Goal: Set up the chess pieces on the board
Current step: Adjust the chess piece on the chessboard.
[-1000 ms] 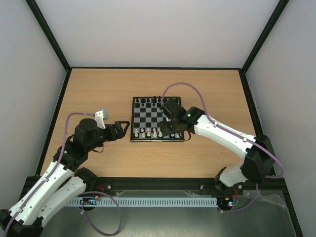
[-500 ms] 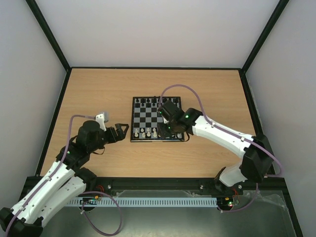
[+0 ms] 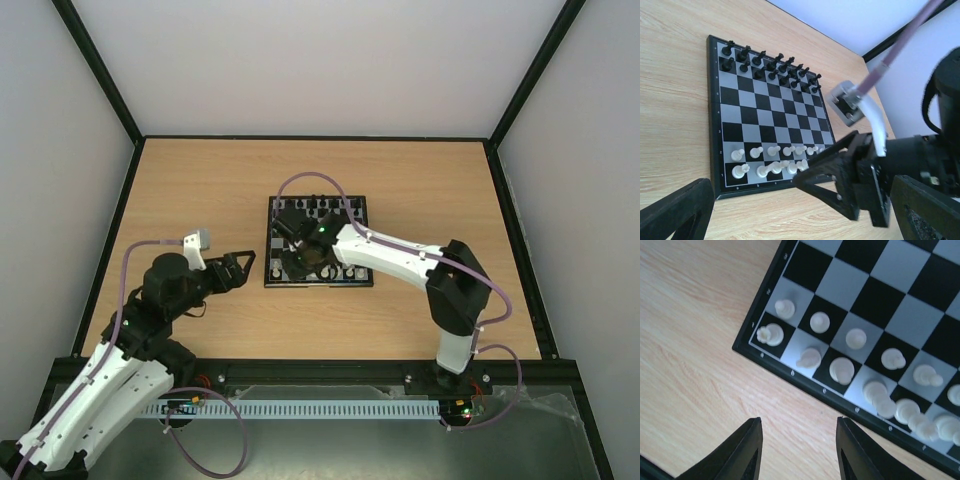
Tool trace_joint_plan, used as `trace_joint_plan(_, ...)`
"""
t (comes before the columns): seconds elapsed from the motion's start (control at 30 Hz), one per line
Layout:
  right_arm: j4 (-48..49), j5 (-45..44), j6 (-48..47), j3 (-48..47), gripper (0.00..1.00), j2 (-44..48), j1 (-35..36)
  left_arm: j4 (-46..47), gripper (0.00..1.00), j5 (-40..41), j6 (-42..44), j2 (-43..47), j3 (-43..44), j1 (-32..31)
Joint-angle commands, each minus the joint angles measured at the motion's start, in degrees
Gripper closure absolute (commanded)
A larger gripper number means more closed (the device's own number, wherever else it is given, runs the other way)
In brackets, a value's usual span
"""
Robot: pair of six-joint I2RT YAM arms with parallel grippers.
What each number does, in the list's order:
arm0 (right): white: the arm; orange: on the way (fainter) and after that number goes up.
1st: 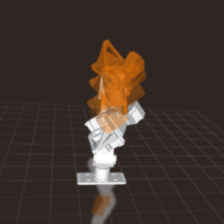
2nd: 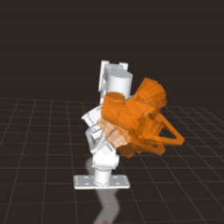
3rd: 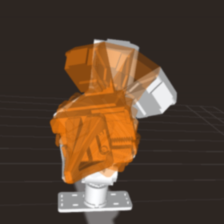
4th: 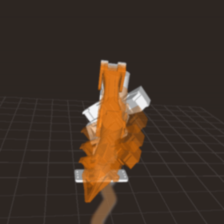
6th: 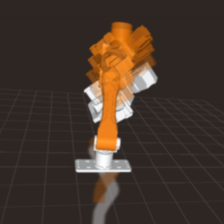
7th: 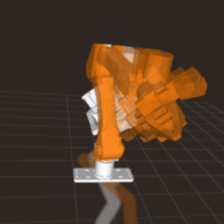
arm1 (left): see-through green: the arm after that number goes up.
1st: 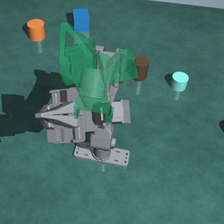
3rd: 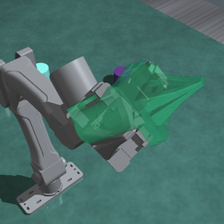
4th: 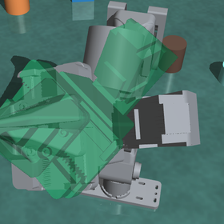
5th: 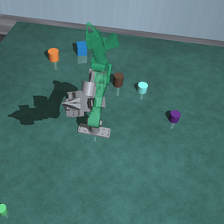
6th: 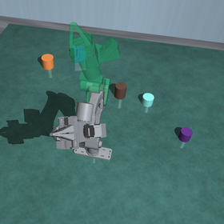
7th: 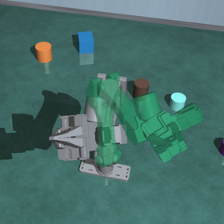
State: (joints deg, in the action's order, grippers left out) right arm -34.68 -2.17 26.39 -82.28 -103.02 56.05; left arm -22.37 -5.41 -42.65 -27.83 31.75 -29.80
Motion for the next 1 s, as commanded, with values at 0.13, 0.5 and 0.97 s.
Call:
trace_joint_plan(0.13, -5.35, -3.91, 1.62, -7.32, 0.66, -6.89, 0.93, -2.37, 0.01, -1.93, -0.34, 1.95, 1.28, 0.37)
trace_joint_plan(0.5, -5.37, -4.16, 1.62, -8.16, 0.75, -10.28, 0.91, -1.67, 0.0, -2.59, -0.32, 2.08, 0.34, 0.41)
trace_joint_plan(0.97, -4.32, -2.45, 0.88, -8.16, 0.77, -12.67, 0.95, -1.37, 0.0, -2.5, -0.16, 1.73, 0.16, 0.39)
